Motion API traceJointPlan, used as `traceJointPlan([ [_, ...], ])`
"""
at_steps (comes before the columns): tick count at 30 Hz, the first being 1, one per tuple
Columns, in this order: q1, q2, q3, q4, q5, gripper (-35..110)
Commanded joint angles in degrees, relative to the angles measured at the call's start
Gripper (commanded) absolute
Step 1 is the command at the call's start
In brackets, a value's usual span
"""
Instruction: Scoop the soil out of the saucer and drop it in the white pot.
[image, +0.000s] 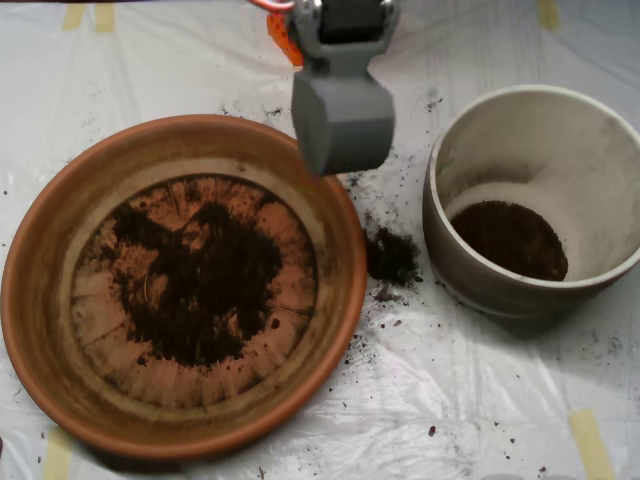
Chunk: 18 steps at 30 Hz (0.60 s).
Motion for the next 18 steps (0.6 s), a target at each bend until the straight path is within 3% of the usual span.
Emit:
traceJointPlan([
  [1, -6.24, 0.7, -12.74, 4.39, 0.09, -1],
  [10, -20.57, -17.93, -39.46, 19.25, -0.18, -1],
  [18, -23.82, -39.55, -62.93, 34.19, 4.75, 6],
])
